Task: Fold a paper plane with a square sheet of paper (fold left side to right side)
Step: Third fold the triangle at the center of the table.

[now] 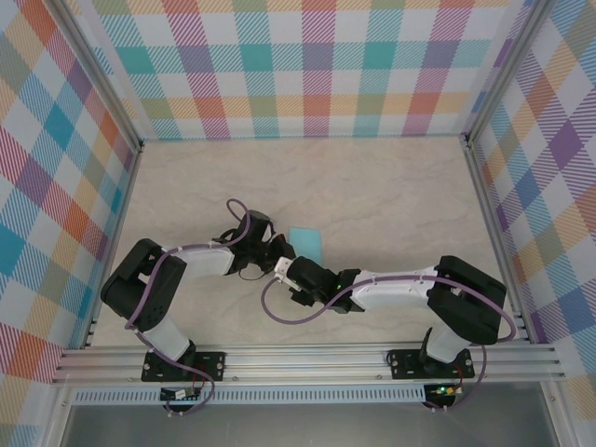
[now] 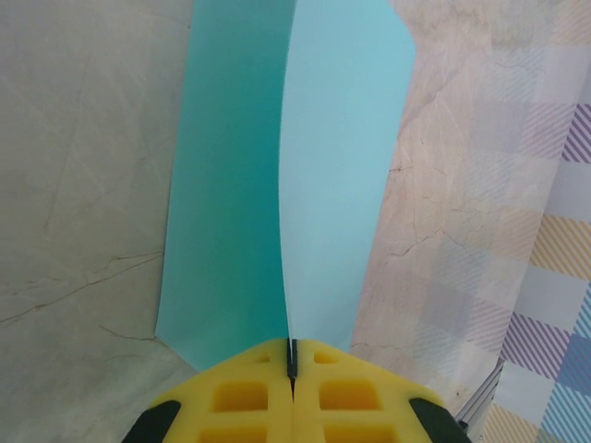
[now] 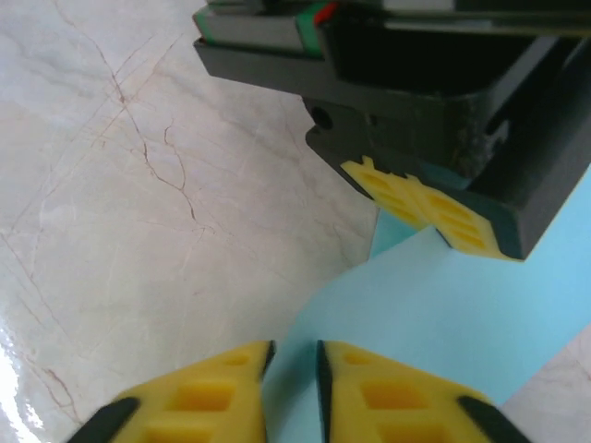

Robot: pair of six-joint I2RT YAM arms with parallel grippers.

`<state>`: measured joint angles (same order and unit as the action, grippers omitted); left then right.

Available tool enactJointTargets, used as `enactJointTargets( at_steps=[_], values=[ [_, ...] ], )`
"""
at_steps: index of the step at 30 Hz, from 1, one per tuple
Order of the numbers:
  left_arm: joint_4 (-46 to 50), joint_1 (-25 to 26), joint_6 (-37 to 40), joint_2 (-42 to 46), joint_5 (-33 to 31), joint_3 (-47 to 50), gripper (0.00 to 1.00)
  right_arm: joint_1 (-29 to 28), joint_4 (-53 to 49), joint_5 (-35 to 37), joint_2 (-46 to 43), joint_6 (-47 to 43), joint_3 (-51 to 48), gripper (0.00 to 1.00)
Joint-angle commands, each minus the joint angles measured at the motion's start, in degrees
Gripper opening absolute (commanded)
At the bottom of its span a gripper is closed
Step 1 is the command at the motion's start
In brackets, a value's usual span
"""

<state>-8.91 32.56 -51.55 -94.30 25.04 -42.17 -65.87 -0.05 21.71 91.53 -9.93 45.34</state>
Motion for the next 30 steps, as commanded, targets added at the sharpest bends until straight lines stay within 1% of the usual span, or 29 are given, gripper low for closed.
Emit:
enactJointTargets(
  at_steps=[1,2,4,6,9,12,15,17,19,22,25,27,30],
  values=[
    [1.8,0.6,1.5,0.1,0.5,-1.3,0.0,-0.4,0.3,0.2,0.7,-0.2,0.7,0.05],
    [2.4,0.5,1.9,0.2,0.3,-1.4,0.02,-0.4,0.3,-0.1,0.5,-0.1,0.5,0.0],
    [4.0,0.3,2.9,0.9,-0.3,-1.5,0.09,-0.4,-0.2,-1.1,0.3,0.0,0.2,0.0],
    [5.8,-0.2,4.0,2.1,-0.8,-1.4,0.13,-0.3,-0.7,-1.7,0.4,0.2,0.0,0.0],
    [8.9,-1.8,6.0,5.0,-1.1,-1.0,0.26,-0.2,-0.5,-3.0,0.5,1.1,-0.9,0.0],
    [13.4,-3.4,8.9,8.3,-1.7,-1.2,0.42,0.0,-0.8,-4.0,0.7,1.9,-1.0,0.0],
    [19.7,-4.8,12.0,11.0,-3.6,-2.6,0.53,0.4,-1.1,-4.3,0.8,2.9,-0.9,0.0],
    [22.0,-5.5,13.3,12.0,-4.2,-3.3,0.56,0.6,-1.1,-4.7,0.6,3.7,-1.0,0.0],
    [22.1,-5.8,14.3,12.1,-3.7,-4.4,0.56,1.0,-0.9,-5.4,0.2,3.9,-1.3,0.0],
    [19.1,-5.7,14.9,9.4,0.6,-6.7,0.45,1.5,-0.8,-6.1,-0.2,6.2,-1.5,0.0],
    [17.1,-5.1,16.0,4.2,3.8,-10.5,0.34,2.3,-0.8,-6.6,-0.6,6.9,-1.8,0.0],
    [16.4,-4.4,16.8,-0.2,6.0,-14.1,0.31,2.7,-0.9,-6.9,-0.7,7.3,-1.9,0.0],
    [16.4,-3.4,17.3,-7.2,7.6,-19.1,0.25,3.1,-1.2,-7.4,-0.7,7.4,-1.8,0.0]
  ],
)
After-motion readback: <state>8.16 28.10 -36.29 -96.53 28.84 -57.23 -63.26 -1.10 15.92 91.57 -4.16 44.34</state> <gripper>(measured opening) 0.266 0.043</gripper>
